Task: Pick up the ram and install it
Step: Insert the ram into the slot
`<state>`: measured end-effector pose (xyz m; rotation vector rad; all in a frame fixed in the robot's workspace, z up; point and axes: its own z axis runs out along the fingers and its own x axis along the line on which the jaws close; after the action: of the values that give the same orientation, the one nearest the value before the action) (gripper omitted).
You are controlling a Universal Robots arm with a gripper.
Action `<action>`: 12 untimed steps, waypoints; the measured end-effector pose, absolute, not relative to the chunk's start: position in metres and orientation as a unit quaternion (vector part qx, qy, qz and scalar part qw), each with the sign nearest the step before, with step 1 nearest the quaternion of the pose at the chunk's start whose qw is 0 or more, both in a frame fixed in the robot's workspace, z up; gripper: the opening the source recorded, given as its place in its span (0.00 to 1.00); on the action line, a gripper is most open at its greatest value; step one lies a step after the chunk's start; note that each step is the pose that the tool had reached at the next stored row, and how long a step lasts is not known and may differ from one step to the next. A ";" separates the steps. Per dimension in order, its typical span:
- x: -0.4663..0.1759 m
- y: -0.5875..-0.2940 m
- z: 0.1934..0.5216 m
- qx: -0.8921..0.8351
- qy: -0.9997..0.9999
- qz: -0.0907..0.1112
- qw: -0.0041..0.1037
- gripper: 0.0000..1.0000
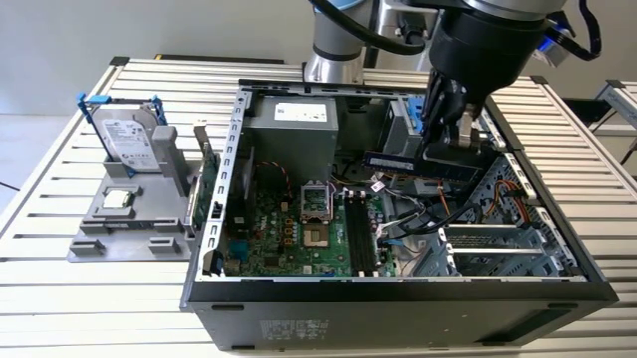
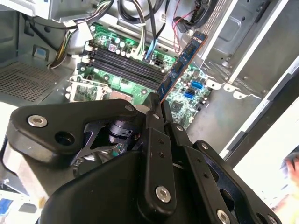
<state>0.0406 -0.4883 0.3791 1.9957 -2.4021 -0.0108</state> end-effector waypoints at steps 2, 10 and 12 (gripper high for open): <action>0.041 -0.488 0.379 0.635 -0.772 -0.004 0.009 0.00; 0.041 -0.488 0.379 0.619 -0.785 -0.004 0.009 0.00; 0.041 -0.488 0.379 0.615 -0.789 -0.004 0.009 0.00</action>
<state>0.0405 -0.4883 0.3791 1.9203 -2.4630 -0.0117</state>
